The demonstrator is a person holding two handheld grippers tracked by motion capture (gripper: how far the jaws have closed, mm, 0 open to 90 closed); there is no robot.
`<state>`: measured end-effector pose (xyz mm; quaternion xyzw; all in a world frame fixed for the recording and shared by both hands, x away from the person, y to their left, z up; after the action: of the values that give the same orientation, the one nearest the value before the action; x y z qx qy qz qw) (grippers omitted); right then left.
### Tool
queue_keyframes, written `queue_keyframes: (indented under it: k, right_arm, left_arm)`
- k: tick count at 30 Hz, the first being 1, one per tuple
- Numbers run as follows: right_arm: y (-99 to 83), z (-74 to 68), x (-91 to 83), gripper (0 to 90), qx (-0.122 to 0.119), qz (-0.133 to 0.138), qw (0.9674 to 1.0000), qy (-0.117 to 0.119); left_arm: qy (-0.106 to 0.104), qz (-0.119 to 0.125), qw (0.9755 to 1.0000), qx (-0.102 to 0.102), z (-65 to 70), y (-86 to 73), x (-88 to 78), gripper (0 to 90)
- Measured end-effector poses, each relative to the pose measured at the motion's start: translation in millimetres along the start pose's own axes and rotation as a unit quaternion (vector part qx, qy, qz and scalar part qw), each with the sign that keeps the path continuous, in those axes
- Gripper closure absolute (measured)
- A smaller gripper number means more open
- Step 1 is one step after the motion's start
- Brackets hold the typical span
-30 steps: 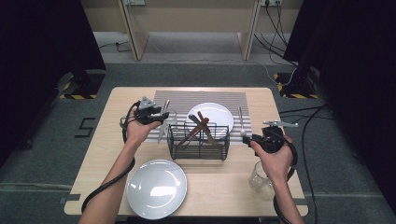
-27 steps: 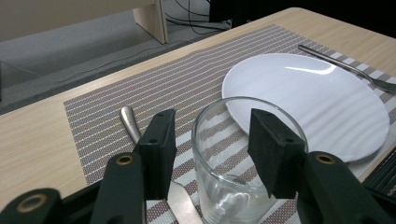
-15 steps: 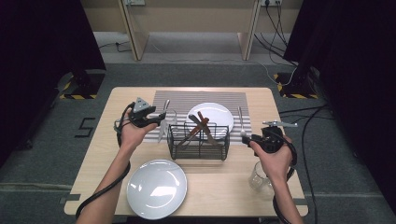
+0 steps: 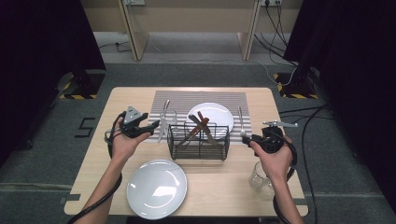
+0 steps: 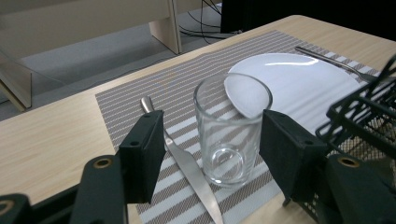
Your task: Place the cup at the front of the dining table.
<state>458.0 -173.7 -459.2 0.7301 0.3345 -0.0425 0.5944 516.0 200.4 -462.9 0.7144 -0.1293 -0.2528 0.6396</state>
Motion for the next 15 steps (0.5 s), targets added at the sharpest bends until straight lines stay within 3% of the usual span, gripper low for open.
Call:
queue_keyframes:
  k: [7,15]
  right_arm:
    - [-1.1,-0.4,0.7,52.9,-0.001,-0.002,1.0,0.0]
    - [-1.5,0.2,0.7,52.9,0.0,-0.003,1.0,-0.001]
  left_arm:
    - [-0.01,0.0,0.9997,-0.021,2.3,-12.7,-19.0,40.1]
    - [-0.006,-0.001,0.9998,-0.017,-1.8,-22.3,-42.7,39.7]
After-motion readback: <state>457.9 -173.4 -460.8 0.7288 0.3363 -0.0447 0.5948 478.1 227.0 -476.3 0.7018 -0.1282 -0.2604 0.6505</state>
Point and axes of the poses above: each handheld gripper's, and its own axes: x roughly forward along the jaws, y roughly out of its top, z roughly to its right, the point moved 9 cm from there along x, roughly forward along the jaws, and after that the axes turned 14 degrees about z, right-handed, at the moved point
